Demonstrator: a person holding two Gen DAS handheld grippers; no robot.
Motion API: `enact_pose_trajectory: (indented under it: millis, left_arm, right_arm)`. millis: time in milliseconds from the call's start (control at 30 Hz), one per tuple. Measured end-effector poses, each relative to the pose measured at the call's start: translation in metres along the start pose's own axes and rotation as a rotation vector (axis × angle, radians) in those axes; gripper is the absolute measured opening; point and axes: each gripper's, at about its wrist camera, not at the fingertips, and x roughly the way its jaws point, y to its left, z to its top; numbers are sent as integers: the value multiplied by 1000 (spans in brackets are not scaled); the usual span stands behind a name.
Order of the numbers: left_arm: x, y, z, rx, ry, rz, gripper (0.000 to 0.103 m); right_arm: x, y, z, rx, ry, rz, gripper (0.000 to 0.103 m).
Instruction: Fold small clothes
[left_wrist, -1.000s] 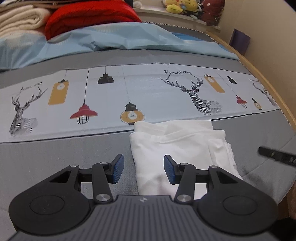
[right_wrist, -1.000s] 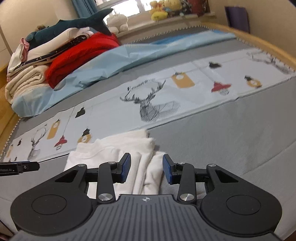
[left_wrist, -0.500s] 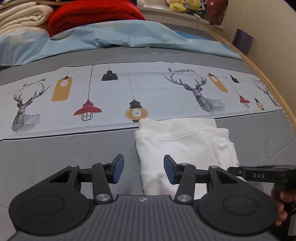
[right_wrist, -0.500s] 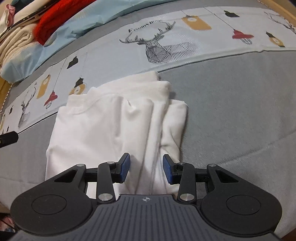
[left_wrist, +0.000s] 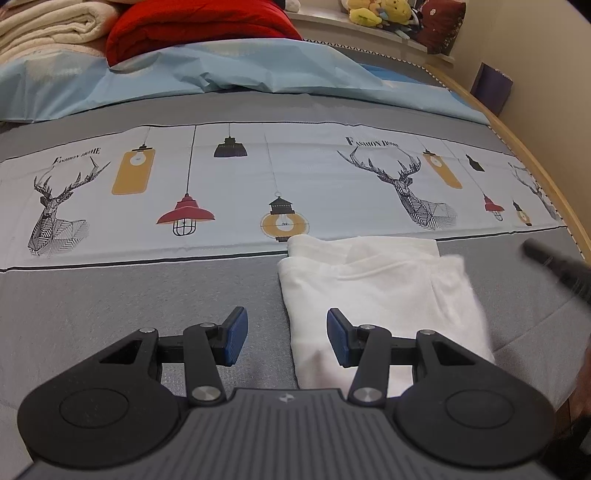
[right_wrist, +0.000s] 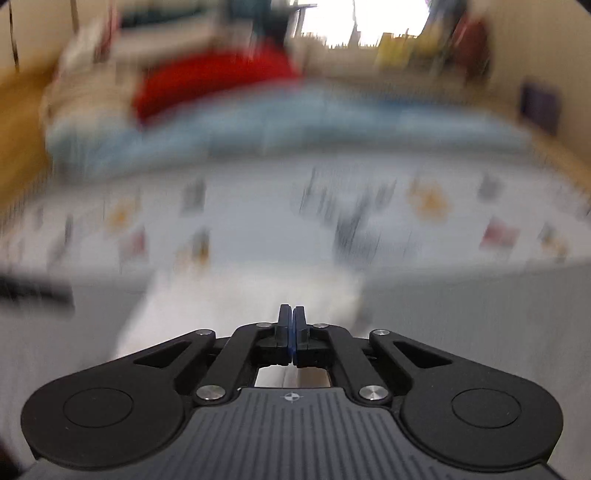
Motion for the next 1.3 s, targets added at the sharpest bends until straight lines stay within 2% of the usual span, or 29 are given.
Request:
enact_pose_trajectory:
  millis: [33,100,133,167,233,300,333,400,567,633,700,733,800,933,1067,1133,1167,1200,1300]
  left_arm:
    - [1,-1,0,2,4,0,52]
    - [2,-4,1,10,6,-1,52]
    - [3,-5,1,12,6,-2,52]
    - [3,-5,1,12,6,-3,52]
    - [5,-7,1,14,7,-5,52]
    - [7,-10,1,18,9,-2,52]
    - [7,-11,1,19,11,-1,52]
    - [7,-13,-1,22,13,-1,52]
    - [6,-13,-6,34,25,12,52]
    - [5,-10,-8,25,27,17,52]
    - [5,-8,-9,19,30,19,52]
    - [5,-7,-9,18,28,19,52]
    - [3,-6,-8,17,21,14,52]
    - [-1,-1,-5,1,7,1,52]
    - [-3,-1,-5,7,4,-2,52]
    - [-3,-1,-5,10,5,-5,52]
    - [-3,-1,-5,12,6,-6,52]
    - [-3,-1,-6,15,7,-6,52]
    - [-4,-2,-8,21,10,-7,52]
  right_arm:
    - [1,-11,1,44,0,-39,0]
    - [20,-33,-3,122,120,-104,0]
    - [26,-39,-6,144,163,-105,0]
    - [27,-42,-7,154,178,-79,3]
    - [27,-39,-9,142,202,13,4]
    - [36,-34,-16,129,284,70,9]
    - [43,-31,-21,119,330,74,11]
    - [55,-28,-28,119,400,70,27]
    - [70,-19,-35,162,448,34,40]
    - [75,-16,-37,172,460,27,40]
    - [75,-6,-40,137,456,28,41]
    - [75,1,-40,94,451,23,38]
    - [75,8,-39,26,438,22,10]
    - [62,14,-30,10,365,47,7]
    - [30,9,-9,59,166,45,6]
    - [21,-2,0,108,69,8,6]
    - [22,-7,2,114,50,-24,6]
    - [27,-11,3,114,60,-58,7]
    - [50,-24,-4,119,183,-159,9]
